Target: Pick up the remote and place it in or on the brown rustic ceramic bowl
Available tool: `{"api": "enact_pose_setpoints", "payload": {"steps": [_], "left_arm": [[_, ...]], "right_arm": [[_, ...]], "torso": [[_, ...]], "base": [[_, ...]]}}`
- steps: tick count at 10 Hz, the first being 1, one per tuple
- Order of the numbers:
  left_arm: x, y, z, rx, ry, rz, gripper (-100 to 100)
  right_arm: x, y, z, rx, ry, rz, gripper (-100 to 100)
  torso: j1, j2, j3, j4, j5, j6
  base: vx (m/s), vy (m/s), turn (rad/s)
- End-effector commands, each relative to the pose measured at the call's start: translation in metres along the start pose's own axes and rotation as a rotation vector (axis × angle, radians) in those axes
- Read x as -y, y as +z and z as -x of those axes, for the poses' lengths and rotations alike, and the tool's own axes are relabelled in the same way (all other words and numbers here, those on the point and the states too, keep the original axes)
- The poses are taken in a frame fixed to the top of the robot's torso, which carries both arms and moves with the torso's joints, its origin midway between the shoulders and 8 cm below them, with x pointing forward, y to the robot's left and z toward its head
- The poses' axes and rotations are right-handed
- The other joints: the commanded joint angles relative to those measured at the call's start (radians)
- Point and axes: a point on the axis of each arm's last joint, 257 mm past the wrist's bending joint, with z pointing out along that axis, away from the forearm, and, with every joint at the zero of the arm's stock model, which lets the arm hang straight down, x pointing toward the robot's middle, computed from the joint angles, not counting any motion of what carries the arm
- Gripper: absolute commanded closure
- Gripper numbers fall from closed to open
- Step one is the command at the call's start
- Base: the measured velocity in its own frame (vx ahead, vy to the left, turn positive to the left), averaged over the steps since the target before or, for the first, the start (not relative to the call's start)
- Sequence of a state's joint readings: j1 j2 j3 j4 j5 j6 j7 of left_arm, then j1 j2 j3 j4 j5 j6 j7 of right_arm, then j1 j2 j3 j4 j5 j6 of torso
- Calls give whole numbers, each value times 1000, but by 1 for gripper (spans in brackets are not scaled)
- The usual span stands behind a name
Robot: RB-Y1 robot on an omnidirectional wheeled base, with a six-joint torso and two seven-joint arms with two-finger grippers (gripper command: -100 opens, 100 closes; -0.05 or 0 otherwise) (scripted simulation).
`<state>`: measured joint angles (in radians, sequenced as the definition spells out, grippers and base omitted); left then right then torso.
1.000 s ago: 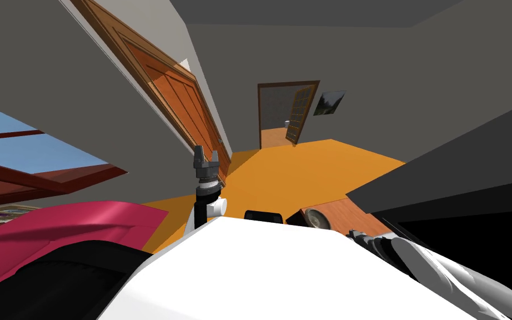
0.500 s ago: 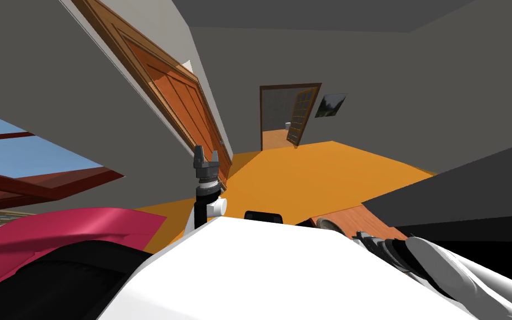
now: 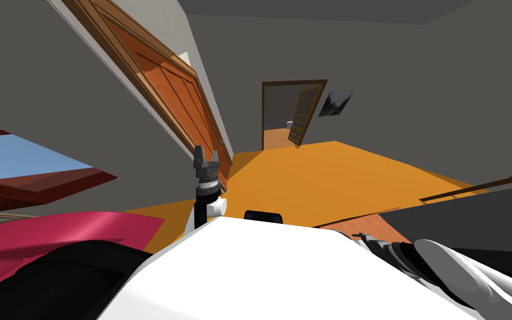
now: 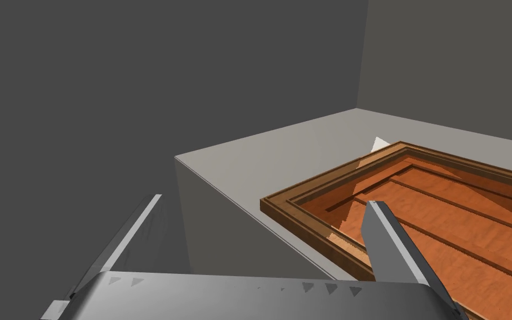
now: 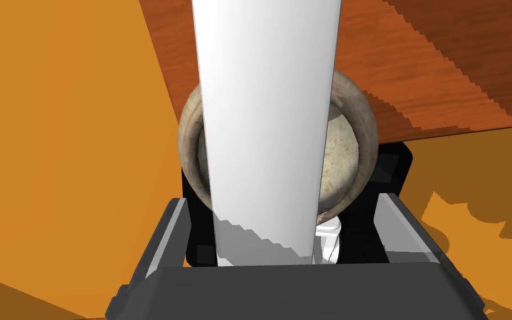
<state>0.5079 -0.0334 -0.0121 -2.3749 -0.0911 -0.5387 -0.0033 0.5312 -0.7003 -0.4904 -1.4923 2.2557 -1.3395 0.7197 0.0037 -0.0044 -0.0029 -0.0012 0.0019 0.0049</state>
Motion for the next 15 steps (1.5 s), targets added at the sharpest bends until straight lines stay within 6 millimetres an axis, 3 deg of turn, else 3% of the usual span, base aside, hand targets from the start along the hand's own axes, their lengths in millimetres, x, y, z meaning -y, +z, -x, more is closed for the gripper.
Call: {"api": "enact_pose_setpoints", "payload": {"steps": [1,3,4,5,11,12,13,15], "left_arm": [[0,0,0,0,0,0,0],[0,0,0,0,0,0,0],[0,0,0,0,0,0,0],[0,0,0,0,0,0,0],[0,0,0,0,0,0,0],[0,0,0,0,0,0,0],[0,0,0,0,0,0,0],[0,0,0,0,0,0,0]], "right_arm": [[0,0,0,0,0,0,-100],[0,0,0,0,0,-1,-100],[1,0,0,0,-1,-1,0],[5,-10,-3,2,-5,-3,-100],[20,-51,-16,6,-30,-7,-100],[20,-46,-13,5,-28,-8,-100],[20,-47,-13,6,-27,-7,0],[20,-47,-13,6,-27,-7,0]], "torso": [[0,0,0,0,0,0],[-1,1,1,0,0,1],[-1,2,1,0,0,1],[-1,2,1,0,0,1],[1,3,2,0,1,1],[1,3,2,0,1,1],[0,3,2,0,0,1],[-1,2,1,0,0,1]], "base": [[0,0,0],[0,0,0],[0,0,0],[-2,10,-29],[-6,21,-34],[-3,9,-5],[0,0,0],[0,0,0]]}}
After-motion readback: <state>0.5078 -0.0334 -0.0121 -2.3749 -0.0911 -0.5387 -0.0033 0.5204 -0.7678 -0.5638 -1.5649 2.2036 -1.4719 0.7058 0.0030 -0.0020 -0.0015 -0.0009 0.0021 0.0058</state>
